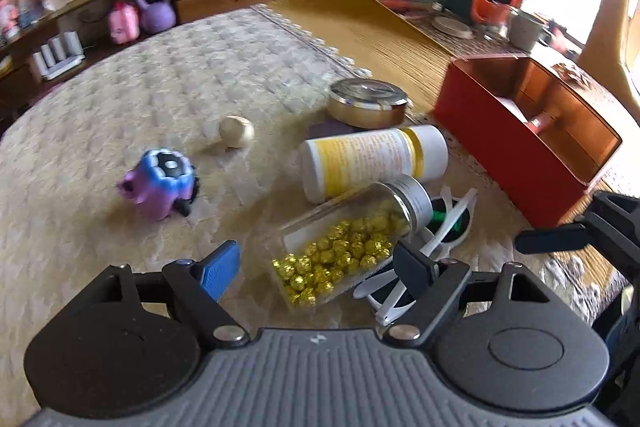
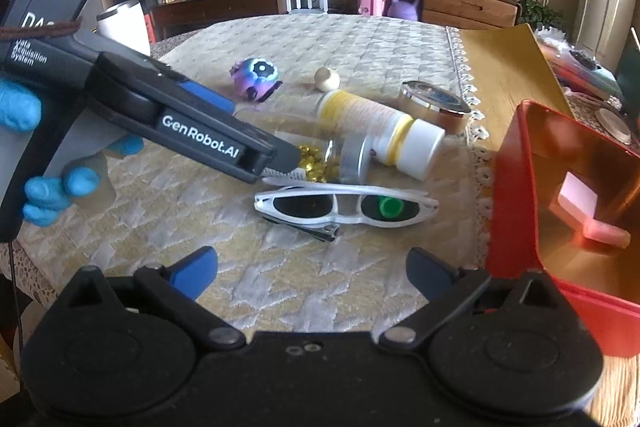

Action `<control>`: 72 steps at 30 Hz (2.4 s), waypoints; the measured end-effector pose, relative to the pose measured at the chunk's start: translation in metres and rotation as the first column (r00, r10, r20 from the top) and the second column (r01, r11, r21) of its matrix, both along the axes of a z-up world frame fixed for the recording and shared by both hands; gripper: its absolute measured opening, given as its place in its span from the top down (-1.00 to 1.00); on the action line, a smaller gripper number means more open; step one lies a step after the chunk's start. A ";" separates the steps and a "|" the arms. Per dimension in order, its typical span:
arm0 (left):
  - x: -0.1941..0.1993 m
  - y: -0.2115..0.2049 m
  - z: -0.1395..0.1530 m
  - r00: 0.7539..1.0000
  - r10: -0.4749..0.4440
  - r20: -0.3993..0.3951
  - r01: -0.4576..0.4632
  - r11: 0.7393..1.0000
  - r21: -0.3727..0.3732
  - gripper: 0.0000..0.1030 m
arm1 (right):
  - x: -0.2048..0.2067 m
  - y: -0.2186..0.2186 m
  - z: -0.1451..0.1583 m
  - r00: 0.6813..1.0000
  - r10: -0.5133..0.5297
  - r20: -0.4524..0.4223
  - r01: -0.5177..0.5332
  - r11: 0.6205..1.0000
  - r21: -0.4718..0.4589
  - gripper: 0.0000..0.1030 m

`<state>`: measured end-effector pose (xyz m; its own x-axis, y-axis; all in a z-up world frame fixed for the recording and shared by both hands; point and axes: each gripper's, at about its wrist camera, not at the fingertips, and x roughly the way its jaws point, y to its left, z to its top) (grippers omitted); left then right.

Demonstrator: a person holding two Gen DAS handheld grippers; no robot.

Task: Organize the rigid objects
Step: 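Grasp the candy jar with the left tool while the right tool grasps the nail clipper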

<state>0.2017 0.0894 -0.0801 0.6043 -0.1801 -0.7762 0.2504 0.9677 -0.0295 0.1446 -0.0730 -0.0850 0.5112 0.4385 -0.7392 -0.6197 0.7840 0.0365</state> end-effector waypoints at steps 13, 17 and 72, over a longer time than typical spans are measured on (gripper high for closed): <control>0.031 0.008 -0.019 0.996 -0.079 -0.048 0.075 0.995 -0.069 -0.71 | 0.020 0.012 -0.017 0.999 0.042 -0.022 -0.042 0.999 -0.020 -0.60; 0.035 0.004 -0.026 0.995 -0.091 -0.045 0.088 0.995 -0.055 -0.72 | 0.021 0.017 -0.018 0.998 0.059 -0.002 -0.059 0.998 -0.029 -0.52; 0.023 -0.015 -0.018 0.986 -0.168 -0.005 0.167 0.980 -0.104 -0.43 | -0.012 -0.004 -0.016 0.987 0.151 0.058 -0.148 0.987 -0.057 0.74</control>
